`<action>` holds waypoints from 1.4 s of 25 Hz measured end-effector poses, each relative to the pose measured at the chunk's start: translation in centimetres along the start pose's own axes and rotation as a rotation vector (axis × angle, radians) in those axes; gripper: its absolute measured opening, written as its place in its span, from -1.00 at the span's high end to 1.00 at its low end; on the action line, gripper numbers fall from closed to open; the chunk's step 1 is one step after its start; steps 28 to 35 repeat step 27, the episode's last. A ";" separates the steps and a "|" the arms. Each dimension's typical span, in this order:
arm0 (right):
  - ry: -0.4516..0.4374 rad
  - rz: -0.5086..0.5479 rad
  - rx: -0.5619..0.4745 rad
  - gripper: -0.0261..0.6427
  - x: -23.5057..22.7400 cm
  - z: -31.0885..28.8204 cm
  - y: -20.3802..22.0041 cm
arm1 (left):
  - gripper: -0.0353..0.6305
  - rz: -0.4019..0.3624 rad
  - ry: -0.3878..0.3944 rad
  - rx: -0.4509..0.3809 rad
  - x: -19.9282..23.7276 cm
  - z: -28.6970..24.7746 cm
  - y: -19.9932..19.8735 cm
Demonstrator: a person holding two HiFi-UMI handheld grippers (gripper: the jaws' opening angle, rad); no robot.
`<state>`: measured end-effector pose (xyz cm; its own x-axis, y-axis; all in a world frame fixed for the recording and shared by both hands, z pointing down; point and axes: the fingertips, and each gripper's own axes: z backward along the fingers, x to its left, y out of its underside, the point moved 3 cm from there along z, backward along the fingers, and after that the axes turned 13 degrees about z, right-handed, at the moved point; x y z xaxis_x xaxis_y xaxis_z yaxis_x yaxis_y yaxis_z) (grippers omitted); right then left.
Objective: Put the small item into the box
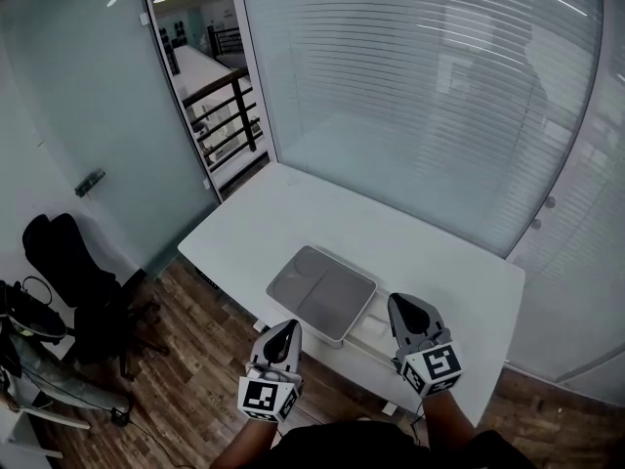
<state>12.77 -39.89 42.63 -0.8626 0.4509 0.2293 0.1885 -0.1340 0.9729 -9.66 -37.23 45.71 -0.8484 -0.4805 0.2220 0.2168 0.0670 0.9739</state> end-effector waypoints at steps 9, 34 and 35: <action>-0.024 0.050 0.052 0.91 1.6 1.4 0.6 | 0.86 0.001 0.001 0.019 -1.2 1.6 0.3; -0.014 0.084 0.051 0.91 2.6 5.2 0.7 | 0.86 -0.061 0.032 0.063 -3.8 4.1 1.9; -0.014 0.084 0.051 0.91 2.6 5.2 0.7 | 0.86 -0.061 0.032 0.063 -3.8 4.1 1.9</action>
